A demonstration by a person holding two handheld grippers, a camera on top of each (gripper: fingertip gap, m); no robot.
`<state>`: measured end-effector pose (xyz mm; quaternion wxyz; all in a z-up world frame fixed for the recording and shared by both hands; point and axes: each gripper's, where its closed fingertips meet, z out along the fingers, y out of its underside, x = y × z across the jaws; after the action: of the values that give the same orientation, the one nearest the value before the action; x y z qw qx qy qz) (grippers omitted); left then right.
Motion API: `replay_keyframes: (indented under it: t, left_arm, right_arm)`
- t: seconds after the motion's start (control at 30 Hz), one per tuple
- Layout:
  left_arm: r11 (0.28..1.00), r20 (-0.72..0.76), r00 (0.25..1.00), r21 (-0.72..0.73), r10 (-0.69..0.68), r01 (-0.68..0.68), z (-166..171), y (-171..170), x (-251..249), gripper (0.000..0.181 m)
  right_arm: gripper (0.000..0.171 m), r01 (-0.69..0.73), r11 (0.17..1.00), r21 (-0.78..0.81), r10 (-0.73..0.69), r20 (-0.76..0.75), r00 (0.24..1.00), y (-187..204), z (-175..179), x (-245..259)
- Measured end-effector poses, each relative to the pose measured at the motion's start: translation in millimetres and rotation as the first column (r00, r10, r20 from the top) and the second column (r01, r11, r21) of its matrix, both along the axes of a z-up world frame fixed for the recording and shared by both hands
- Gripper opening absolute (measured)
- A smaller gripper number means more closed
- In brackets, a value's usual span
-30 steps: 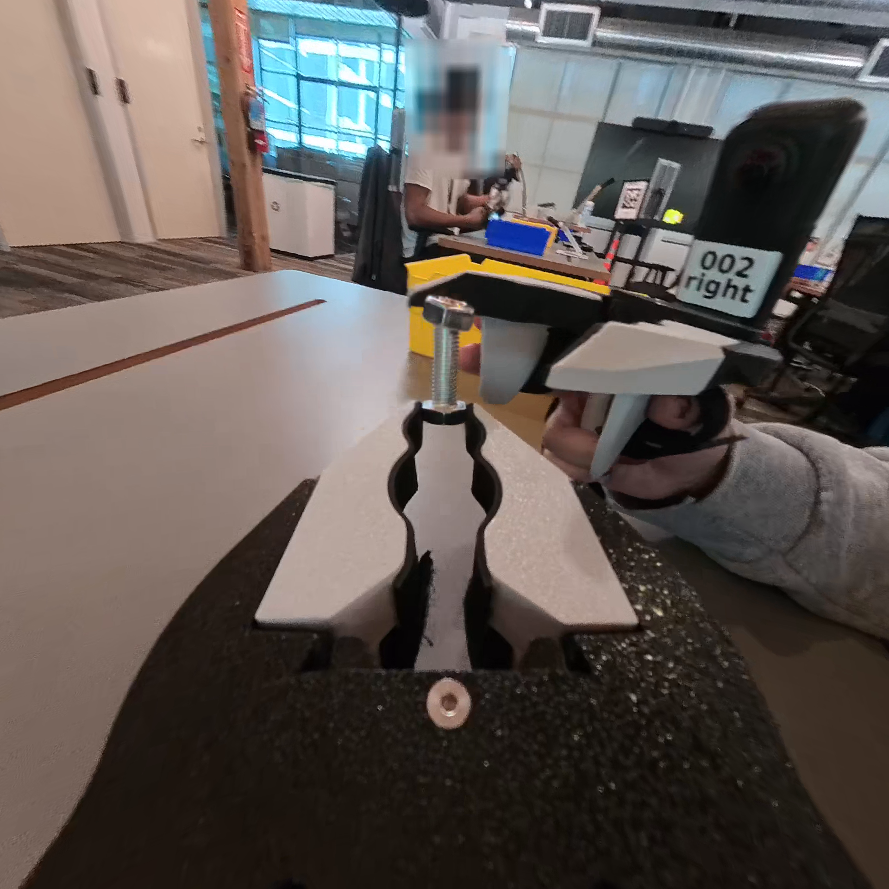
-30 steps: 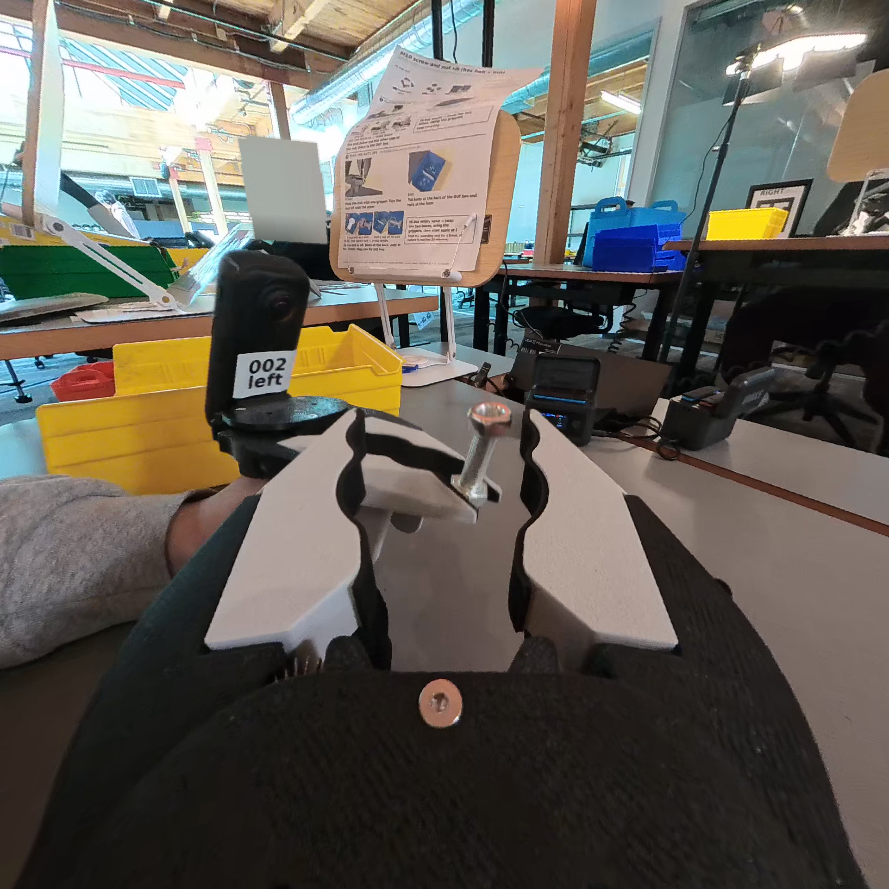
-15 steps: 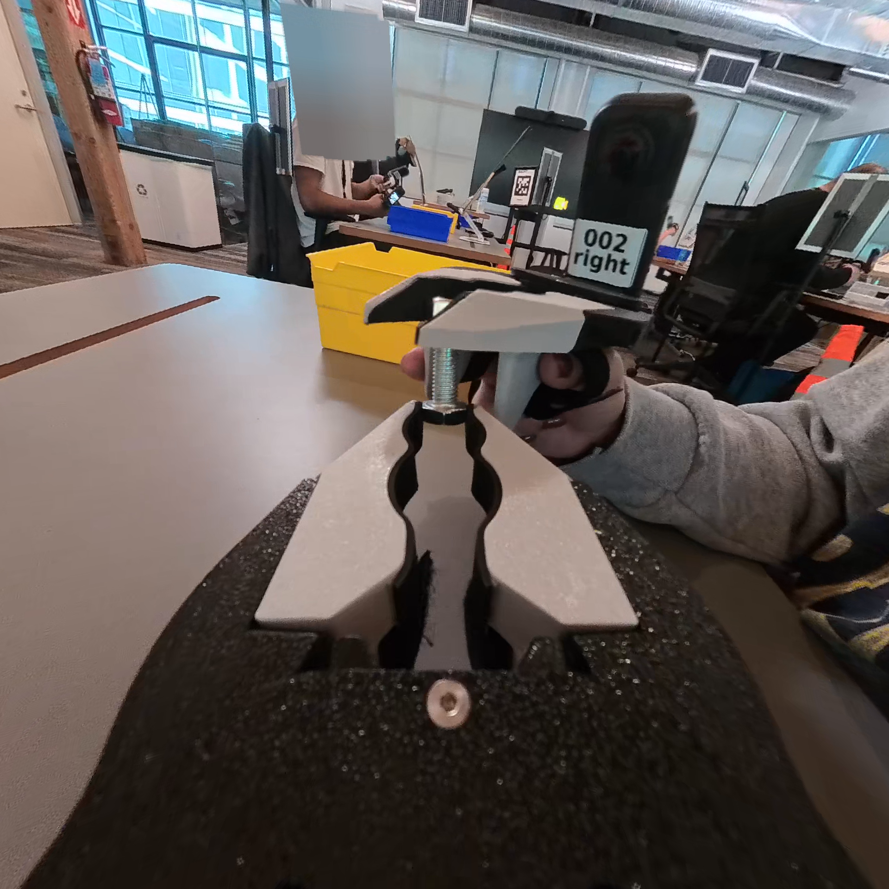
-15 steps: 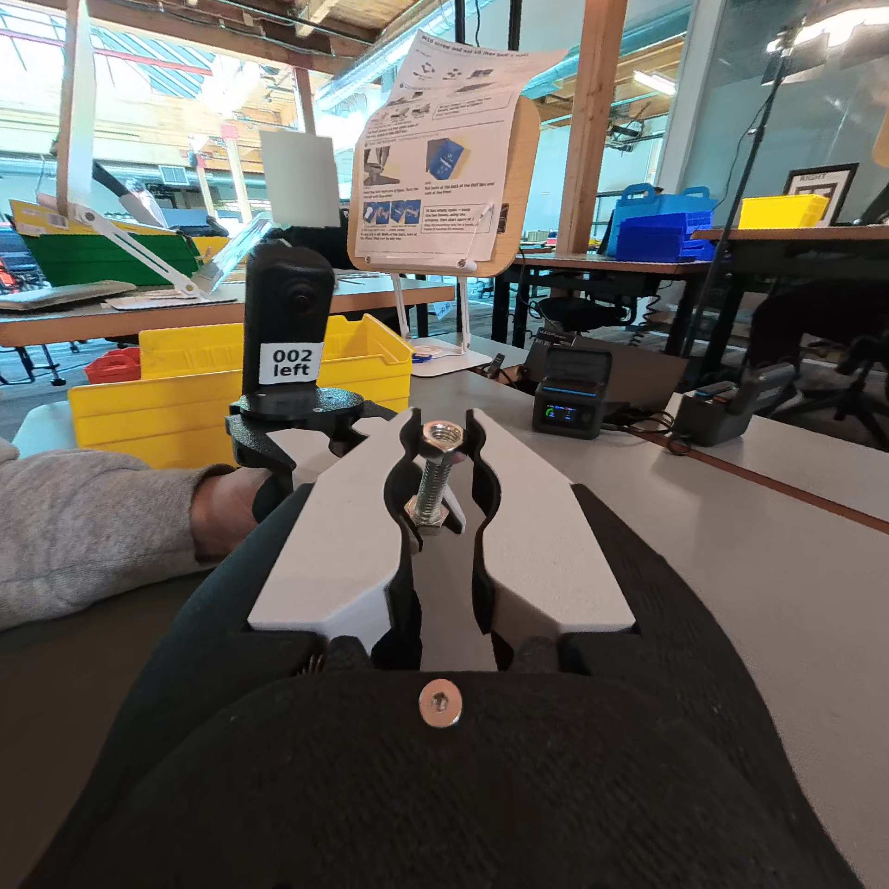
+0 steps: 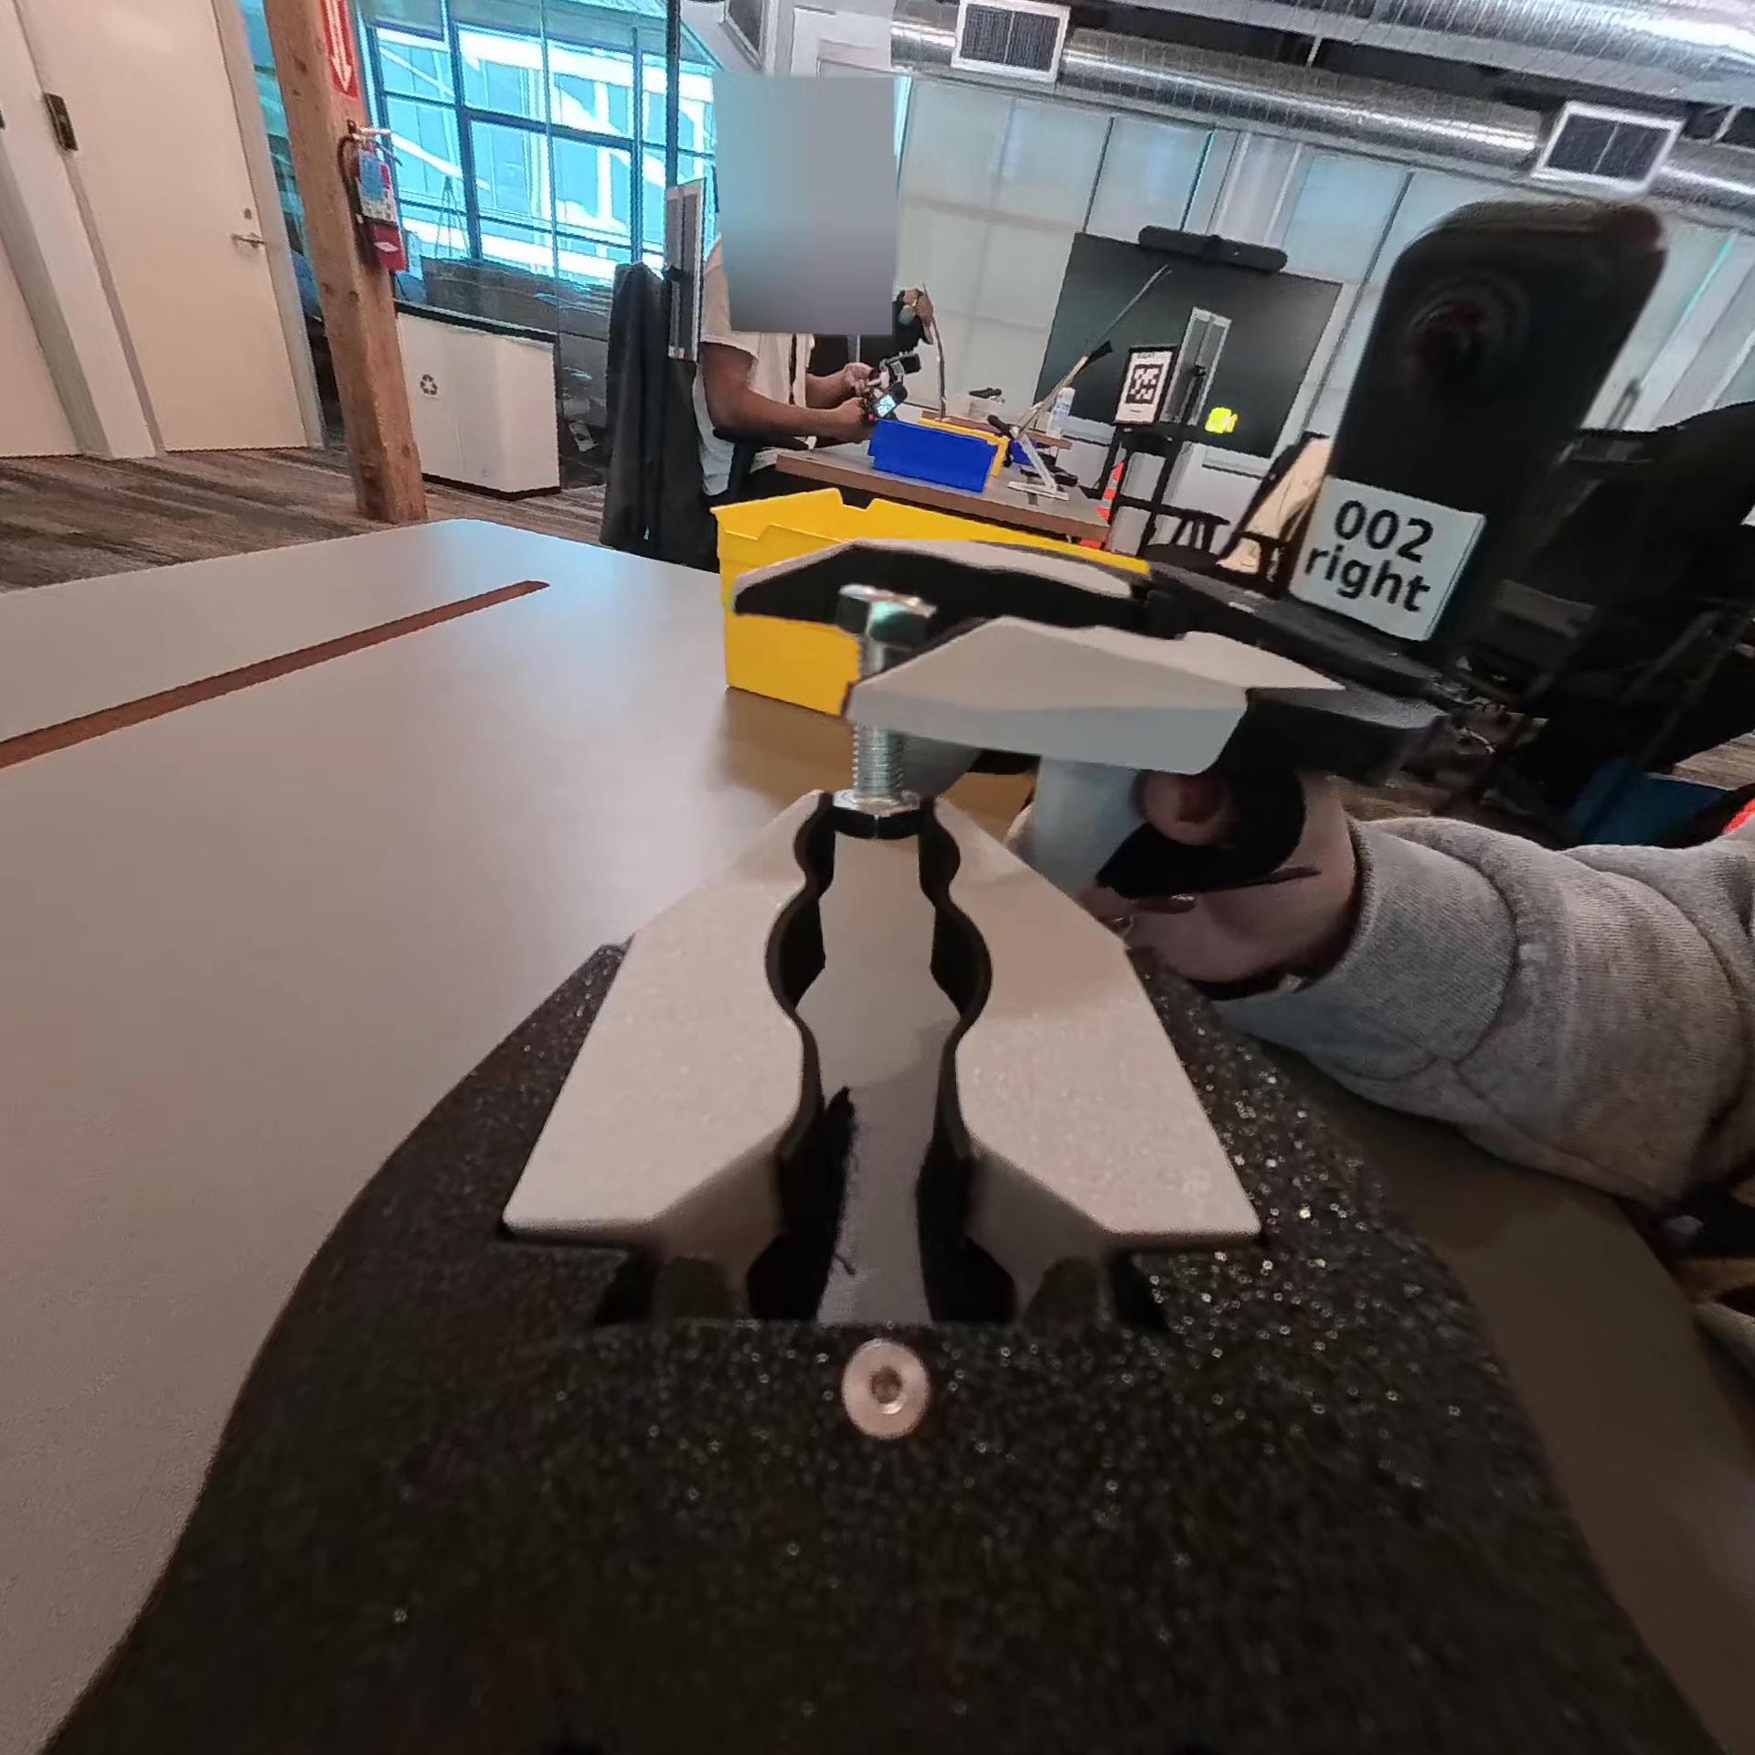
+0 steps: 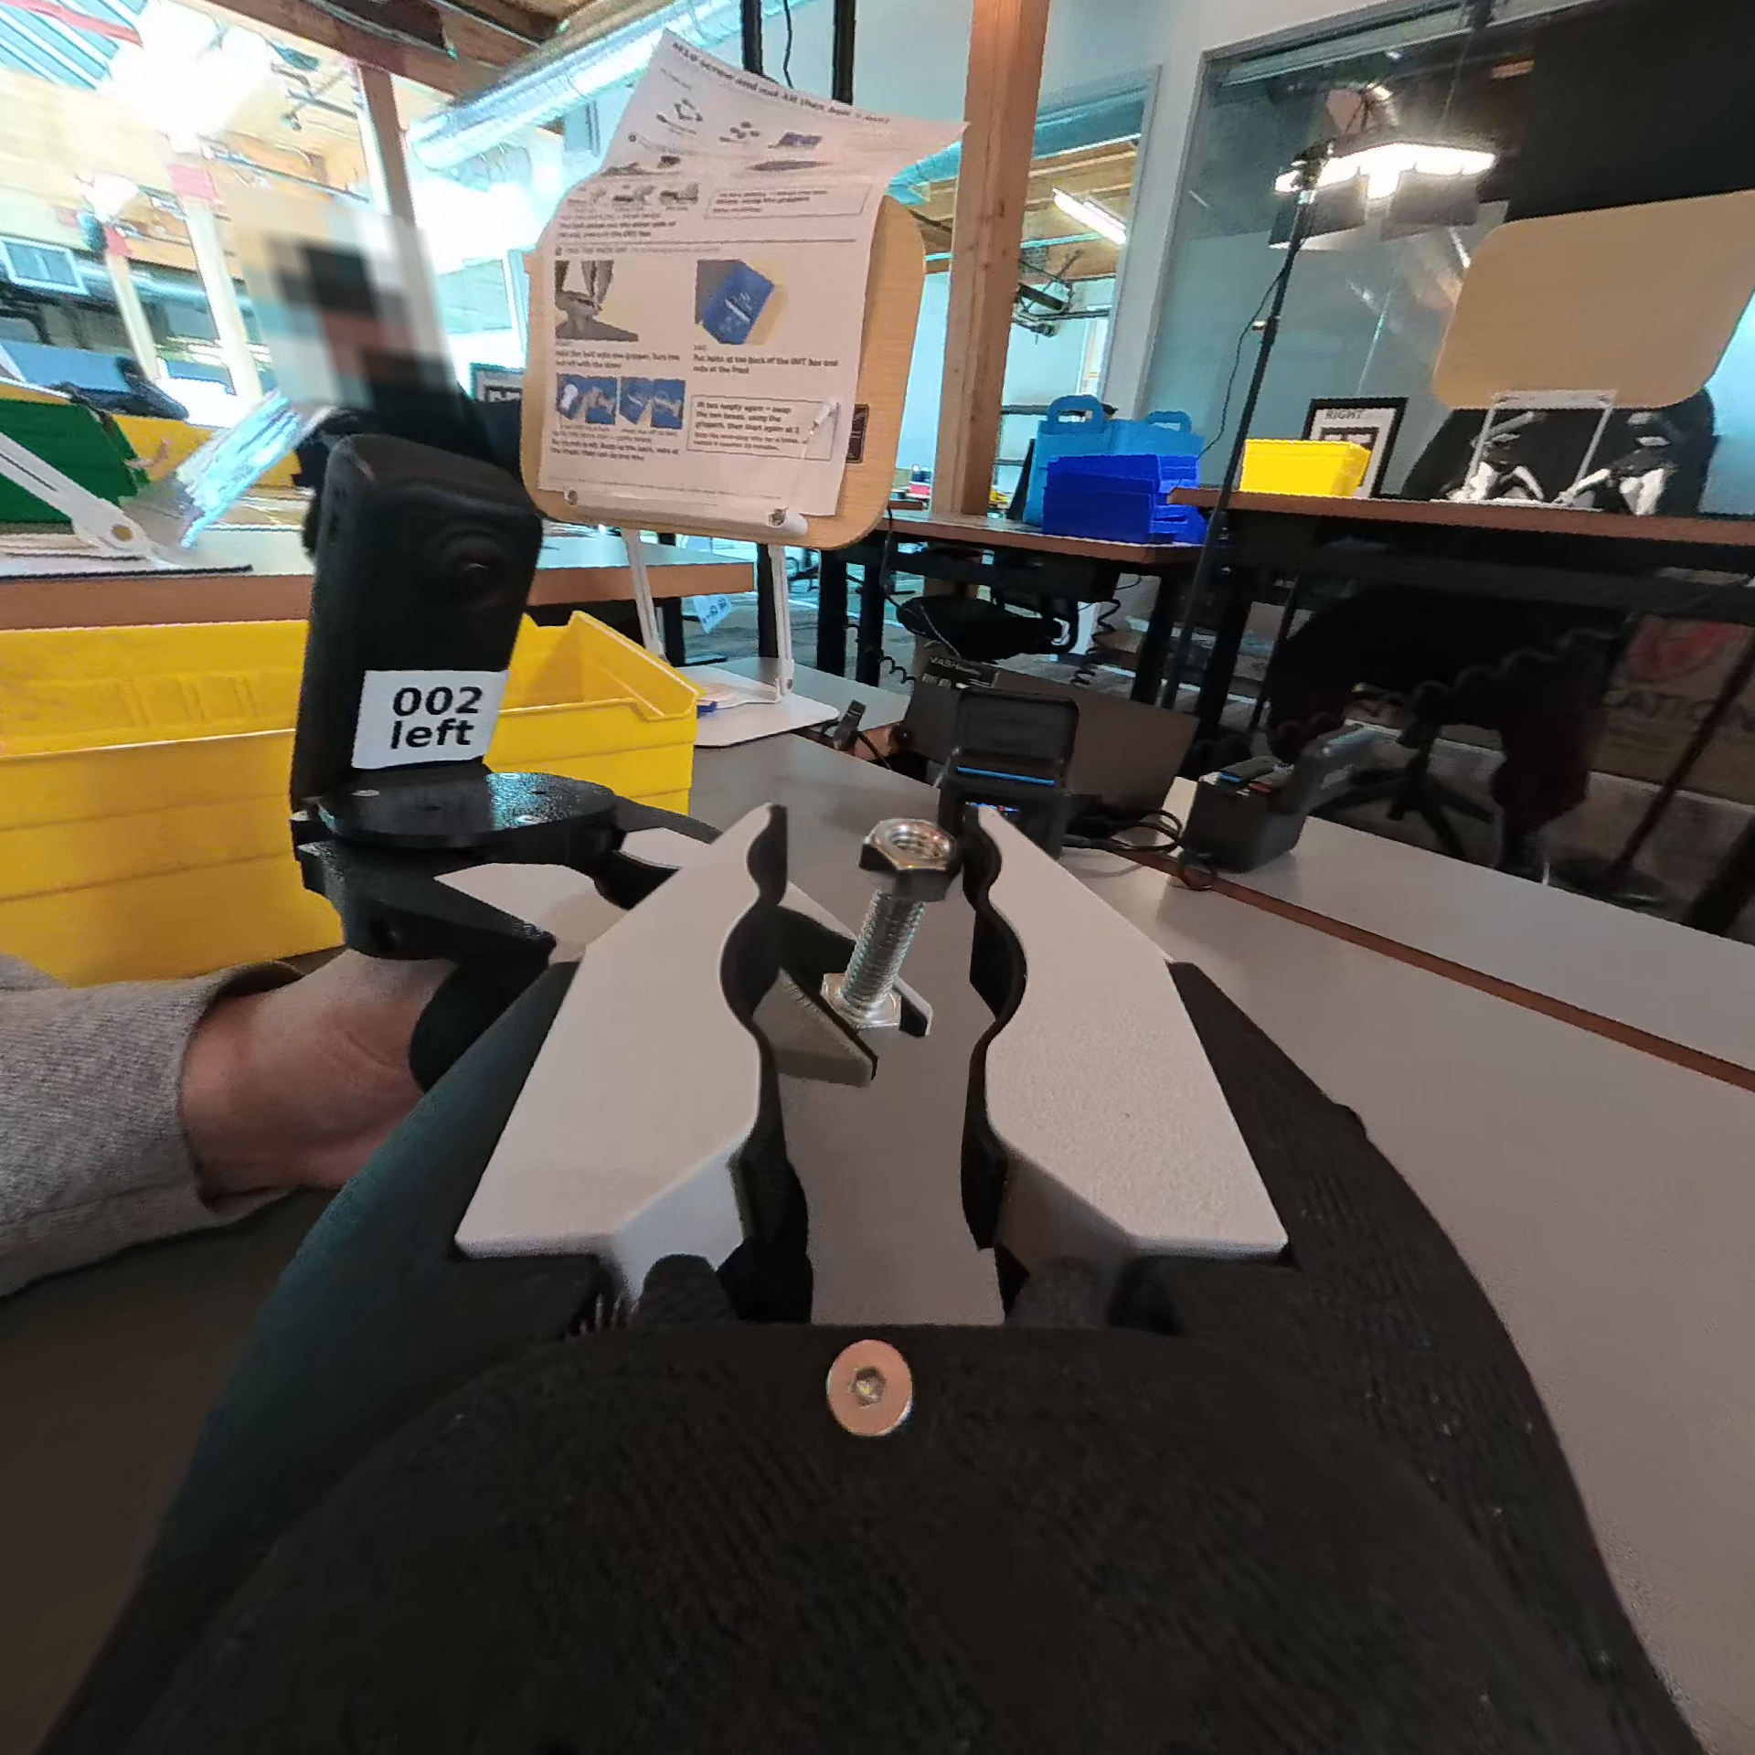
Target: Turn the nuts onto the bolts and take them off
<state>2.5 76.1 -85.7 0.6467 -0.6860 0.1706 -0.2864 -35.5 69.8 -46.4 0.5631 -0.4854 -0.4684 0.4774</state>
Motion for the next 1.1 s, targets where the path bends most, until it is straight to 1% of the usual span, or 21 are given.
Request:
replay_keyframes:
  t: [0.17, 0.23, 0.3, 0.4, 0.5, 0.6, 0.73, 0.83, 0.87, 0.97, 1.03, 1.1]
  left_arm:
    - [0.997, 0.015, 0.997, -0.015, 0.073, -0.072, -0.7, 4.2, -15.4, 0.015]
    - [0.998, 0.037, 0.997, -0.018, 0.069, -0.068, 0.4, 4.0, -17.7, 0.015]
    - [0.998, 0.031, 0.998, -0.019, 0.053, -0.052, -0.1, 3.1, -15.6, 0.015]
    - [0.999, 0.009, 0.999, -0.016, 0.049, -0.049, -1.2, 3.2, -11.8, 0.015]
    - [0.997, 0.008, 0.997, -0.016, 0.076, -0.076, -1.2, 4.6, -16.2, 0.015]
    - [0.99, 0.013, 0.99, -0.017, 0.143, -0.142, -1.0, 7.1, -29.1, 0.015]
    - [0.97, 0.044, 0.969, 0.001, 0.241, -0.241, 2.9, 8.4, -49.0, 0.015]
    - [0.967, 0.071, 0.965, 0.0, 0.253, -0.254, 4.3, 8.4, -54.1, 0.015]
    - [0.965, 0.07, 0.963, -0.001, 0.26, -0.261, 4.1, 8.7, -55.2, 0.015]
    - [0.962, 0.052, 0.96, 0.003, 0.273, -0.274, 3.6, 8.8, -56.0, 0.015]
    - [0.945, 0.006, 0.945, 0.002, 0.326, -0.326, 0.5, 9.8, -63.6, 0.015]
    - [0.92, -0.073, 0.918, -0.001, 0.39, -0.392, -5.1, 10.7, -76.3, 0.015]
  right_arm:
    - [0.036, -0.037, 0.999, -0.004, 0.037, -0.009, 0.999, -2.3, 3.1, 2.6]
    - [0.031, -0.052, 0.999, -0.01, 0.052, -0.019, 0.998, -3.2, 4.6, 4.0]
    - [0.035, -0.043, 0.999, -0.028, 0.043, -0.025, 0.999, 0.0, 4.6, 4.3]
    - [0.03, -0.041, 0.999, -0.023, 0.041, -0.009, 0.999, 0.9, 1.3, 3.3]
    - [0.028, -0.03, 0.999, -0.01, 0.03, 0.003, 1.0, 2.9, -1.1, 2.9]
    - [0.026, -0.001, 1.0, -0.022, 0.001, 0.003, 1.0, 14.5, -5.1, 5.5]
    - [0.022, 0.033, 0.994, -0.107, -0.035, -0.012, 0.999, 40.6, -20.5, 10.1]
    - [0.02, -0.001, 0.967, -0.254, -0.002, -0.013, 1.0, 51.7, -35.9, 8.7]
    - [0.02, -0.017, 0.955, -0.298, 0.011, -0.02, 1.0, 54.8, -36.3, 8.9]
    - [0.021, -0.026, 0.913, -0.407, -0.014, -0.095, 0.995, 69.7, -32.3, 17.4]
    - [0.021, -0.014, 0.902, -0.431, -0.041, -0.118, 0.992, 77.7, -29.9, 24.8]
    - [0.022, 0.061, 0.922, -0.383, -0.077, -0.026, 0.997, 85.1, -37.3, 27.4]
